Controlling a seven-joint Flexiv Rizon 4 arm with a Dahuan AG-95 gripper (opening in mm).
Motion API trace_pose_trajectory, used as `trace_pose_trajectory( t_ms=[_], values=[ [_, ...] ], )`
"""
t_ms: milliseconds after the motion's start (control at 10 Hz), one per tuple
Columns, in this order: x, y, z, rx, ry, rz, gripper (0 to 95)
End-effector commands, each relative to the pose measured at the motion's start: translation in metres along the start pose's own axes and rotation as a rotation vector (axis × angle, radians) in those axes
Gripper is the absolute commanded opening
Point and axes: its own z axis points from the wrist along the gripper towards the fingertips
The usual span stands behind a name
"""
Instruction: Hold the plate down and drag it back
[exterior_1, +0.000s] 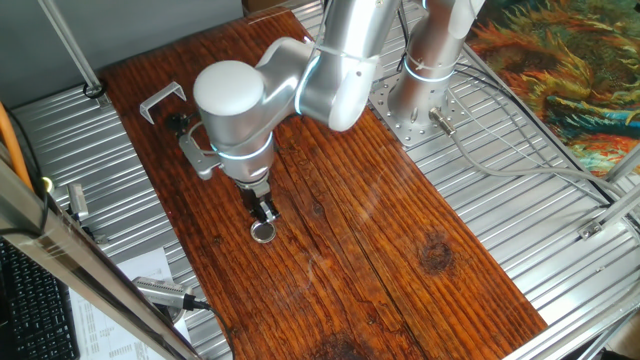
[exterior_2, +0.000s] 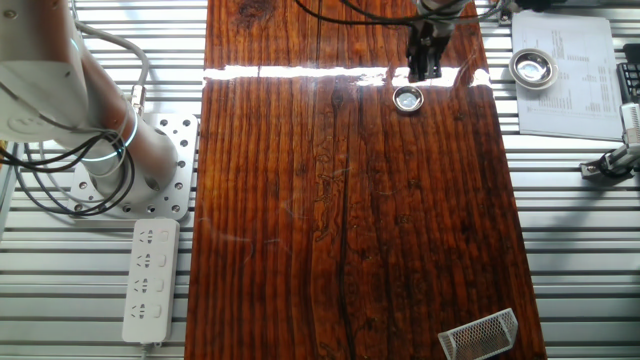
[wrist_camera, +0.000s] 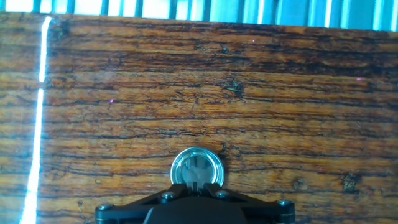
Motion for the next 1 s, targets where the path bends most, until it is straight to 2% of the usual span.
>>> trace_pose_trajectory(
  t_ms=[100,200,300,400,500,700,800,900,1000],
  values=[
    [0.0,0.0,-0.001,0.015,0.006,0.011,0.0],
    [0.0,-0.001,-0.002,0.037,-0.001,0.032,0.0],
    [0.0,-0.003,-0.003,0.044,-0.005,0.03,0.0],
    [0.0,-0.014,-0.008,0.051,-0.007,0.016,0.0],
    [0.001,-0.032,-0.016,0.041,-0.003,0.012,0.0],
    [0.004,-0.064,-0.022,0.037,0.0,-0.01,0.0],
    [0.008,-0.077,-0.024,0.0,-0.002,0.002,0.0],
    [0.01,-0.083,-0.025,-0.016,-0.003,0.01,0.0],
    [0.016,-0.097,-0.028,-0.01,0.002,-0.02,0.0]
  ],
)
